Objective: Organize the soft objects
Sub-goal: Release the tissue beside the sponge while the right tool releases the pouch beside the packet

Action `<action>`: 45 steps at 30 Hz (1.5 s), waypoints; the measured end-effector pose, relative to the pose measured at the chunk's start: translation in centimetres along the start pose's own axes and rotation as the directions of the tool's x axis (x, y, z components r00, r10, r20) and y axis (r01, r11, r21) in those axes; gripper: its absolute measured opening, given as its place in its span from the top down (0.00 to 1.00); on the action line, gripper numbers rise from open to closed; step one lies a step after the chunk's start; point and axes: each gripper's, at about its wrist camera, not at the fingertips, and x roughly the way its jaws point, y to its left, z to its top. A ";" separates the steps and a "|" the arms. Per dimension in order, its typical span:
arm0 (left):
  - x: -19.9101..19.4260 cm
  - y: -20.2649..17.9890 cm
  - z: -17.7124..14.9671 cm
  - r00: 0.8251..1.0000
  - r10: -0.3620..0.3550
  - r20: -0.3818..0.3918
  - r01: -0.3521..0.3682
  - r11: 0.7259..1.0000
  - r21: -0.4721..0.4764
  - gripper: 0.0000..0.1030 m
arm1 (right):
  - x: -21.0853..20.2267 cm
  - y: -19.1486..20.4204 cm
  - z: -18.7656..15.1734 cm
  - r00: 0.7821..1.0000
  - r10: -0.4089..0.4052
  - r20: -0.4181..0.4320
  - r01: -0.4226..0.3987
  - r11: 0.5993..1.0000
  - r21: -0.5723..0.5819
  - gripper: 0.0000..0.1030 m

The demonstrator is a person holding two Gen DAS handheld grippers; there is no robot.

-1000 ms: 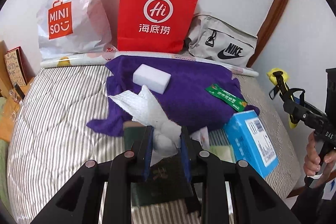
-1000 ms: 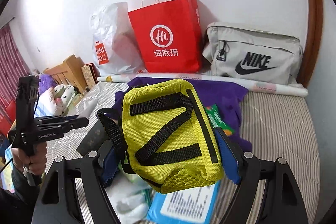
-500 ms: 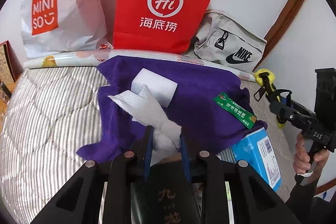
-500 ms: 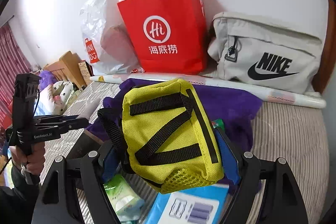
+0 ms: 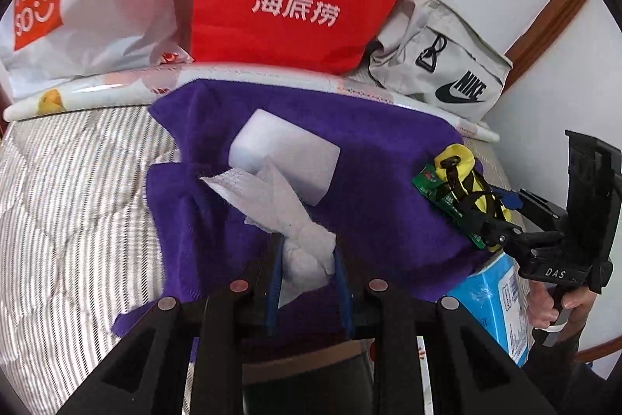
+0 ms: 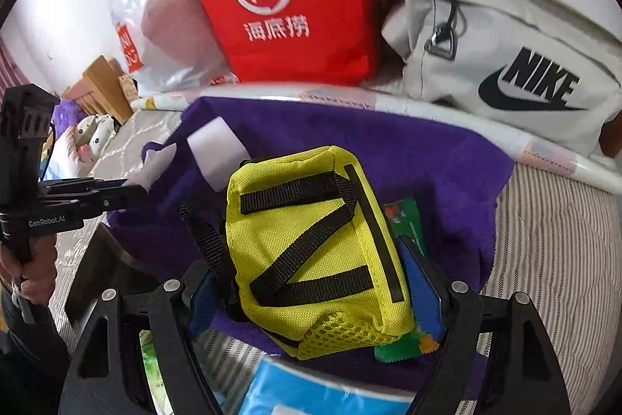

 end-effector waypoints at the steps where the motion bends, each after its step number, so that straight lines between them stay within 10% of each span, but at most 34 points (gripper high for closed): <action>1: 0.3 0.0 0.0 1.000 0.007 -0.012 -0.007 1.000 0.002 0.77 | 0.3 -0.1 0.1 1.000 -0.004 -0.010 0.004 1.000 0.004 0.22; 19: 2.4 0.6 0.4 0.998 -0.001 -0.062 0.000 1.000 -0.008 0.77 | 3.9 -0.1 0.7 0.990 -0.020 -0.139 0.023 1.000 0.018 0.19; 22: 2.4 0.6 0.4 0.998 -0.003 -0.069 0.003 1.000 -0.008 0.76 | 3.9 0.1 0.8 0.991 -0.021 -0.131 0.023 1.000 0.012 0.15; 26: 2.1 0.6 0.4 0.998 -0.009 -0.065 0.008 1.000 -0.017 0.39 | 3.5 0.2 0.8 0.992 -0.035 -0.118 0.036 0.999 0.008 0.14; 45: -6.6 -0.2 -3.9 0.991 0.089 0.104 -0.088 0.996 -0.017 0.39 | -5.4 4.4 -3.4 0.999 0.029 0.044 -0.028 1.000 -0.013 0.15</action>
